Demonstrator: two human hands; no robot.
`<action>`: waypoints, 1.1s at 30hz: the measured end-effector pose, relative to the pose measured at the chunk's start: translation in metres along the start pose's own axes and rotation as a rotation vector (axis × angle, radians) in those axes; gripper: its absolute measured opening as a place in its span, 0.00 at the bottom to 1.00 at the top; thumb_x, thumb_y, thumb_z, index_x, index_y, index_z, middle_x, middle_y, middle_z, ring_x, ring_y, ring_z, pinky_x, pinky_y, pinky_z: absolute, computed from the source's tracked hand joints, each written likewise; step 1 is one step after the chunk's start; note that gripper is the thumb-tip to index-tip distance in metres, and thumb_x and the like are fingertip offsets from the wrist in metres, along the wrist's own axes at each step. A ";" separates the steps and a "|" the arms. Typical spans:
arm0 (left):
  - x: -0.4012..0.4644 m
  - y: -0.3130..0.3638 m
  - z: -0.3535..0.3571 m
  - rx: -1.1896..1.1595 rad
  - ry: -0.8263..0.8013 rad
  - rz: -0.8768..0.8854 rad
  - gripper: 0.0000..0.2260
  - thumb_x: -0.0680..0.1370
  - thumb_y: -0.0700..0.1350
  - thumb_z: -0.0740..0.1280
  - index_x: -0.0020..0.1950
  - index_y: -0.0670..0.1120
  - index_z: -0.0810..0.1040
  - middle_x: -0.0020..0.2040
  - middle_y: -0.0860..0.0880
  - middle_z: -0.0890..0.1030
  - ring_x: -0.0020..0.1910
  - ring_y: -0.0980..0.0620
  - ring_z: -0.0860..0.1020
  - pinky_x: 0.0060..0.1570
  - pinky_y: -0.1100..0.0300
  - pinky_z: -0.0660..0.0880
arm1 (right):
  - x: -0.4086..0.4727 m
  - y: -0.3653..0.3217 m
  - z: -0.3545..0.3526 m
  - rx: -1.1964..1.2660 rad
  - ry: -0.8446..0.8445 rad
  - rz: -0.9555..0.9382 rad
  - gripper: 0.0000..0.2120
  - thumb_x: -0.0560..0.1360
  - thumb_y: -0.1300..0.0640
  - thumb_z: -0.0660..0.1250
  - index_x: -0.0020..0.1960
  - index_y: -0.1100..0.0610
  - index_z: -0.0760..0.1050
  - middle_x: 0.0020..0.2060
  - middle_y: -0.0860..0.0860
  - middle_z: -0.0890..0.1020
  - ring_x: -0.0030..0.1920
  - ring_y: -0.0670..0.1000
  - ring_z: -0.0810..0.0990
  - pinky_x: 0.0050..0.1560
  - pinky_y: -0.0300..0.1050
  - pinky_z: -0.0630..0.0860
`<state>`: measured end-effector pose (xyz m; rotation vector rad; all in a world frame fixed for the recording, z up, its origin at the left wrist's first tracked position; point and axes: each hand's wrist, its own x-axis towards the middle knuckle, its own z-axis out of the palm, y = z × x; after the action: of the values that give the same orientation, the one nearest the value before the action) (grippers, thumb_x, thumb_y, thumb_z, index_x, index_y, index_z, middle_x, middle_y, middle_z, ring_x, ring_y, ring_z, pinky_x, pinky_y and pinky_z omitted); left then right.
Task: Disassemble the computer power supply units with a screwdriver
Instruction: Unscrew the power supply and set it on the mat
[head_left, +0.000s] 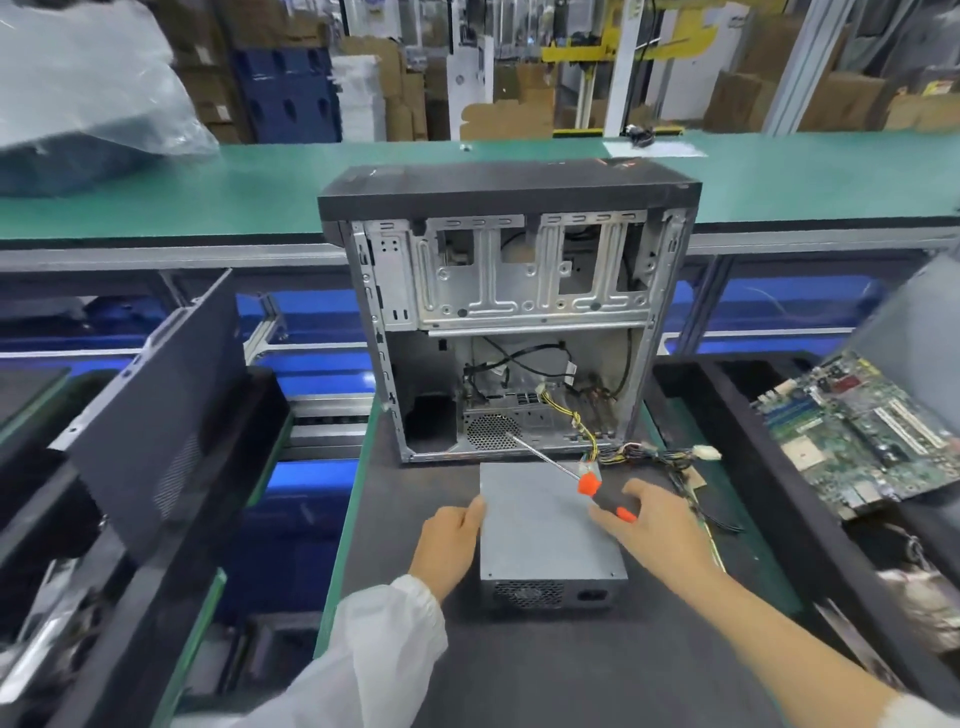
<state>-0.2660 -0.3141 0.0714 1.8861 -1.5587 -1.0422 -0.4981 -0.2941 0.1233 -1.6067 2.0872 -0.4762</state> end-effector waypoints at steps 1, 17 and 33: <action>0.001 0.000 0.002 0.016 -0.006 -0.004 0.25 0.83 0.55 0.55 0.29 0.46 0.60 0.28 0.51 0.68 0.29 0.53 0.66 0.31 0.62 0.63 | -0.001 -0.001 0.002 -0.071 0.024 -0.029 0.15 0.72 0.42 0.68 0.42 0.51 0.69 0.31 0.47 0.76 0.38 0.56 0.78 0.34 0.45 0.69; -0.030 0.020 0.031 0.004 -0.048 -0.026 0.24 0.85 0.52 0.53 0.29 0.45 0.60 0.28 0.51 0.67 0.28 0.54 0.65 0.29 0.60 0.61 | -0.006 0.002 0.005 0.121 0.083 0.103 0.17 0.73 0.58 0.65 0.28 0.54 0.64 0.22 0.48 0.65 0.25 0.52 0.63 0.28 0.42 0.57; -0.022 0.054 0.019 0.162 -0.038 0.019 0.20 0.85 0.48 0.54 0.36 0.39 0.68 0.36 0.44 0.74 0.38 0.42 0.74 0.40 0.56 0.66 | -0.008 0.000 -0.014 0.028 0.136 0.087 0.21 0.71 0.61 0.67 0.27 0.54 0.58 0.22 0.50 0.62 0.25 0.51 0.60 0.26 0.44 0.53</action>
<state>-0.3148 -0.3032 0.1069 1.9630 -1.7257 -0.9747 -0.5038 -0.2863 0.1359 -1.4985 2.2298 -0.5965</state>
